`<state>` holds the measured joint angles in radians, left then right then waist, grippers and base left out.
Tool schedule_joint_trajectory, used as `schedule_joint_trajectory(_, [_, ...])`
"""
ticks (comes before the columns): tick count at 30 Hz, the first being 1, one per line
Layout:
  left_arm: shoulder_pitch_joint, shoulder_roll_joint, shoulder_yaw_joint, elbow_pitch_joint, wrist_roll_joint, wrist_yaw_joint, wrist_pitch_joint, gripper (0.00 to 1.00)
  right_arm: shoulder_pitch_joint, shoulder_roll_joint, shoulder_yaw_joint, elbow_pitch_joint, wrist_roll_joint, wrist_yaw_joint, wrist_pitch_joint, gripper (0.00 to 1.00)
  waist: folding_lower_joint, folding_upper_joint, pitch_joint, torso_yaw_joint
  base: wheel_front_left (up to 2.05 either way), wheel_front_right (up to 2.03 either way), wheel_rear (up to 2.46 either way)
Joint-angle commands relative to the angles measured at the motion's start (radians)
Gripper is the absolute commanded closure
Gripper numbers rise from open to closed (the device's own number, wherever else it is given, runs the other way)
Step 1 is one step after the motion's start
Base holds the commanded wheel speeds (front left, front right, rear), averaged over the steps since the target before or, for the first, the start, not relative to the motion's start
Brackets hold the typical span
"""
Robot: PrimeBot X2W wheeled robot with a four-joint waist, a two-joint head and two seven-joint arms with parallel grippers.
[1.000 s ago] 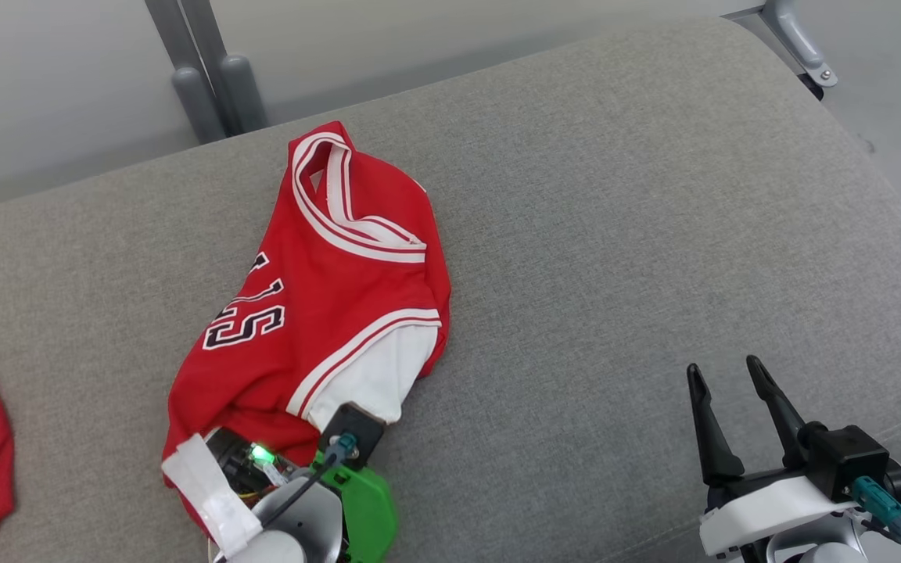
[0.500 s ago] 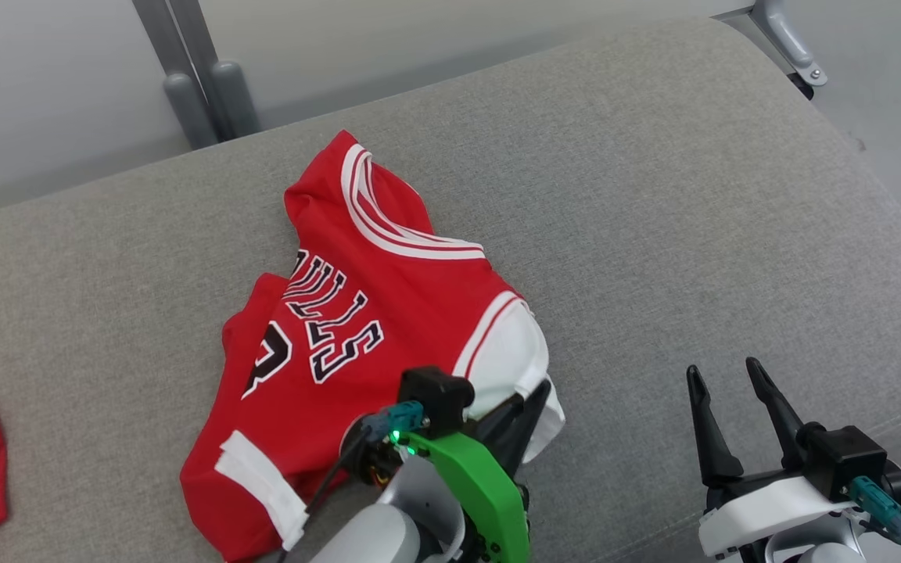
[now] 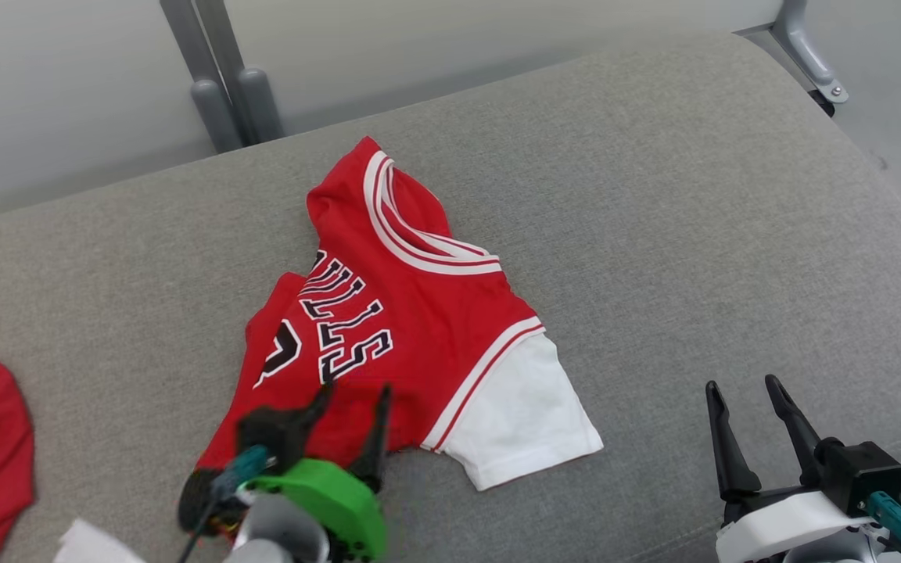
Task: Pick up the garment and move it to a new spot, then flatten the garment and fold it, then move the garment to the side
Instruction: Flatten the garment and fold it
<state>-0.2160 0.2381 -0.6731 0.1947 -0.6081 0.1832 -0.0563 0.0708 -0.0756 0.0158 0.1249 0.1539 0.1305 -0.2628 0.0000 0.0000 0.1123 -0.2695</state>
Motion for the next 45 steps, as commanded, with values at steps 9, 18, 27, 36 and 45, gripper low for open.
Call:
schedule_joint_trajectory(9, [0.301, 0.142, 0.207, -0.08, -0.133, 0.156, -0.019, 0.0, 0.028, -0.027, -0.002, -0.012, -0.006, 0.0, -0.003, 0.0, 0.0, 0.0, -0.032, 0.096, 0.0, 0.0, 0.0])
schedule_joint_trajectory(18, [0.34, 0.114, 0.159, -0.042, -0.24, 0.068, 0.093, 0.0, 0.007, -0.041, 0.011, -0.013, -0.005, 0.0, -0.003, 0.0, 0.0, 0.0, -0.024, 0.133, 0.0, 0.0, 0.0])
schedule_joint_trajectory(27, [0.234, 0.057, 0.127, 0.086, -0.238, -0.032, 0.061, 0.0, -0.002, -0.032, 0.024, -0.008, -0.003, 0.0, -0.003, 0.0, 0.0, 0.0, 0.001, 0.125, 0.0, 0.0, 0.0])
schedule_joint_trajectory(36, [0.157, 0.047, 0.142, 0.198, -0.215, -0.074, -0.025, 1.0, -0.002, -0.026, 0.013, -0.009, -0.002, 0.0, -0.003, 0.0, 0.0, 0.0, 0.011, 0.116, 0.0, 0.0, 0.0])
schedule_joint_trajectory(45, [0.086, 0.293, 0.096, 0.036, 0.1, 0.177, 0.012, 1.0, 0.026, -0.014, -0.007, -0.008, -0.003, 0.0, -0.003, 0.0, 0.0, 0.0, -0.009, 0.173, 0.0, 0.0, 0.0])
